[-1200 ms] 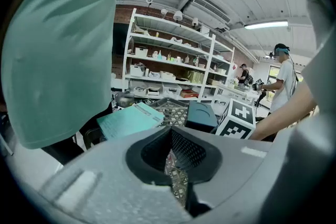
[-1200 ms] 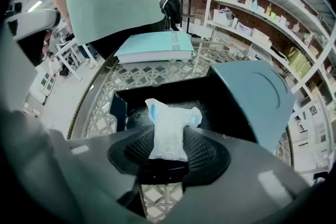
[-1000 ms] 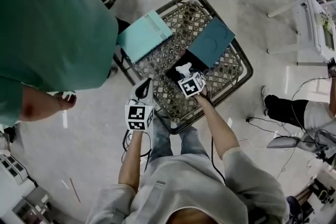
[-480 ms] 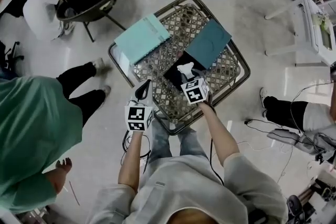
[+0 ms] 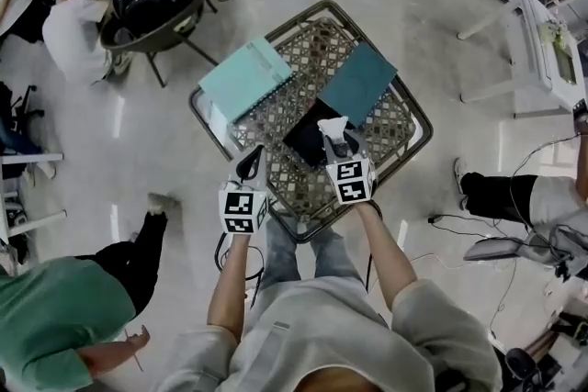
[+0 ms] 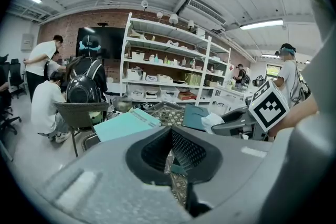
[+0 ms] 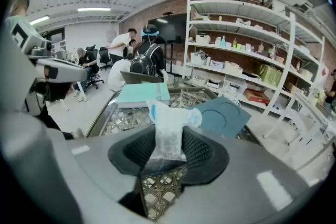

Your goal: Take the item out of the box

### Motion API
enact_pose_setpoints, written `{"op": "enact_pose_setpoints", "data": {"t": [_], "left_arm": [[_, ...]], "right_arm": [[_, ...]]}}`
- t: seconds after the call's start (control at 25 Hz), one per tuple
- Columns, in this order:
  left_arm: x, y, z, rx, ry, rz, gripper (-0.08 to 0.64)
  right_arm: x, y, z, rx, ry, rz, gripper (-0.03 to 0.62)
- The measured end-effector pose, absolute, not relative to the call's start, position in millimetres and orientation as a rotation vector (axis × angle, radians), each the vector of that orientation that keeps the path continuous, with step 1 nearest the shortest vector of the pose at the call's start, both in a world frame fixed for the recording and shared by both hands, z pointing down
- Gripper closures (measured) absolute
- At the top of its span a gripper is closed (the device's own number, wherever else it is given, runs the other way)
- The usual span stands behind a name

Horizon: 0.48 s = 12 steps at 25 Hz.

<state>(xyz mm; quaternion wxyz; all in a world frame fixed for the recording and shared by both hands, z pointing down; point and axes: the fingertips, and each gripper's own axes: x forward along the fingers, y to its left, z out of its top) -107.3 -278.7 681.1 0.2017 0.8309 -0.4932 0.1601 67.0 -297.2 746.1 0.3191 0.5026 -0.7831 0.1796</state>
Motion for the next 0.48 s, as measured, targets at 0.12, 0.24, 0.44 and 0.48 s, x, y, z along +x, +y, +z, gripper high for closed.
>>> {"op": "enact_pose_setpoints", "data": {"t": [0.12,0.24,0.44,0.48], "left_arm": [[-107,-278,677,2.32,-1.385,0.445,0.557],[-106,-279,671,2.324,-1.393,0.439,0.557],[-102,-277,657,2.334,-1.413,0.422,0.557],[-102,-276,654,2.337,-1.416,0.42,0.557]], "right_arm": [[71,-290,731,1.355,-2.075,0.452,0.436],[75,-286,711,1.396,-2.101,0.424,0.437],[83,-280,690,1.455,-2.13,0.398,0.442],[84,-280,685,1.459,-2.137,0.396,0.442]]}}
